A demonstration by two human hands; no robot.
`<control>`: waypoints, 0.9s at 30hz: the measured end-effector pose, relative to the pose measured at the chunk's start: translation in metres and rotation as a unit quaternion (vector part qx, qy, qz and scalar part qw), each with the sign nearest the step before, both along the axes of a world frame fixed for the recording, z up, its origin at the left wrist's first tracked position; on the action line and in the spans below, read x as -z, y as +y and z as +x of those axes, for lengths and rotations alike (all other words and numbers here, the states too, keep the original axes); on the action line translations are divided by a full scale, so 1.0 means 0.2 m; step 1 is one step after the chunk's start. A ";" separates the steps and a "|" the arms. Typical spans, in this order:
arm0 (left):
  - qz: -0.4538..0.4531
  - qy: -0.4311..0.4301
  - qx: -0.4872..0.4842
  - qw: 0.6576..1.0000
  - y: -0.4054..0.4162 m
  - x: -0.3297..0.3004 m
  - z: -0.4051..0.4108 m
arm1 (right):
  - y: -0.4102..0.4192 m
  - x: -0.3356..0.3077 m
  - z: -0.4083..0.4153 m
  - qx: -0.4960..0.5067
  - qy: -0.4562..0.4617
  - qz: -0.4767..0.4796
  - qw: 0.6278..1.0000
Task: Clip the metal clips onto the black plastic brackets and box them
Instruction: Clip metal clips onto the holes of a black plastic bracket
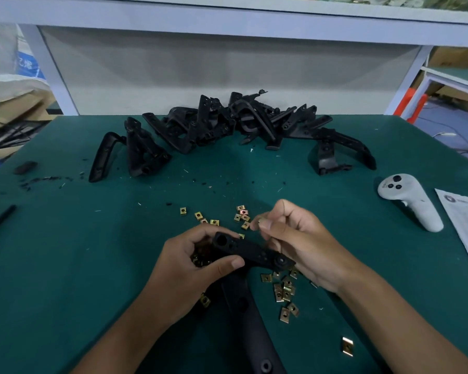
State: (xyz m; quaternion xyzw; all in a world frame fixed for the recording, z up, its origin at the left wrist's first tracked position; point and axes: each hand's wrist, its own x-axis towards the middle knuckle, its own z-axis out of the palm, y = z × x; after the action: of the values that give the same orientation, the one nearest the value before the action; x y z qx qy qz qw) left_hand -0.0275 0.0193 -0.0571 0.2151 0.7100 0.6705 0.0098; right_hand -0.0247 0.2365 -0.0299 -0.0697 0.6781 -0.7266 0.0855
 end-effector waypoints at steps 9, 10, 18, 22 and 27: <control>-0.058 0.009 0.026 0.998 -0.01 0.02 -0.01 | 0.00 0.01 0.00 -0.036 -0.002 -0.030 0.999; -0.058 0.010 0.028 0.998 -0.01 0.02 -0.02 | 0.00 0.00 0.00 -0.032 -0.006 -0.030 0.999; -0.001 -0.020 0.009 1.000 0.00 0.02 -0.01 | 0.01 0.00 0.00 0.002 0.009 0.013 1.000; 0.008 -0.023 0.006 1.000 0.00 0.02 -0.01 | 0.00 0.01 0.00 -0.015 0.016 0.026 0.999; 0.016 -0.025 0.025 0.999 0.01 0.01 0.00 | 0.01 0.01 0.00 -0.030 0.024 0.044 0.998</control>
State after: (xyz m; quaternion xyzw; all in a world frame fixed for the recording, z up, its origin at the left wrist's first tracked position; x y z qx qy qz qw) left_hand -0.0272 0.0209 -0.0590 0.2164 0.6931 0.6864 0.0407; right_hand -0.0243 0.2384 -0.0318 -0.1037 0.7091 -0.6911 0.0939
